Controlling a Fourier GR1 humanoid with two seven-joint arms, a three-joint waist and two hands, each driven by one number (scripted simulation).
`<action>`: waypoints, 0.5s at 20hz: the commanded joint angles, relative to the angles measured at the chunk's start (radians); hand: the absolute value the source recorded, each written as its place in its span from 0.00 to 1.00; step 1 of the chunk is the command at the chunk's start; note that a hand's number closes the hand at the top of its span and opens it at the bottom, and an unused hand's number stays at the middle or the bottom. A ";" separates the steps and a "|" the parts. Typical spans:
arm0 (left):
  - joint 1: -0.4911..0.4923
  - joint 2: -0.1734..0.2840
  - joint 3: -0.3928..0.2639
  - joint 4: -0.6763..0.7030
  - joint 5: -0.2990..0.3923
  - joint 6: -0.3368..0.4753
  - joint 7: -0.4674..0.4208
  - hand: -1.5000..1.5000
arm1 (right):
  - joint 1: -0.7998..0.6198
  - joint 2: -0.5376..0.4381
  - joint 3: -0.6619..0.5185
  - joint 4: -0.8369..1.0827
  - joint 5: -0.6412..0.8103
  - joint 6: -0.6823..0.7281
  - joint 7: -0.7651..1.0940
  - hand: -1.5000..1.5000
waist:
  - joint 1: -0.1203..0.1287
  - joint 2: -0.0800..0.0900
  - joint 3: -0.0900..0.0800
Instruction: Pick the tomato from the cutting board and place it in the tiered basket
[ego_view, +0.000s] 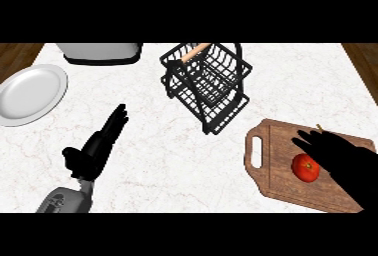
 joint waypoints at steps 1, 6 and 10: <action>-0.010 -0.019 0.008 -0.017 -0.020 -0.006 0.031 0.50 | 0.015 0.038 0.008 0.040 0.103 0.012 0.018 0.00 | 0.001 0.000 0.000; -0.029 -0.052 0.025 0.011 -0.043 -0.008 0.027 0.50 | 0.077 0.140 0.065 0.166 0.207 -0.092 -0.069 0.00 | -0.001 0.000 0.000; 0.014 -0.046 0.035 -0.051 -0.069 -0.008 0.056 0.50 | 0.021 0.159 0.046 0.319 0.263 -0.122 -0.202 0.00 | 0.006 0.001 0.001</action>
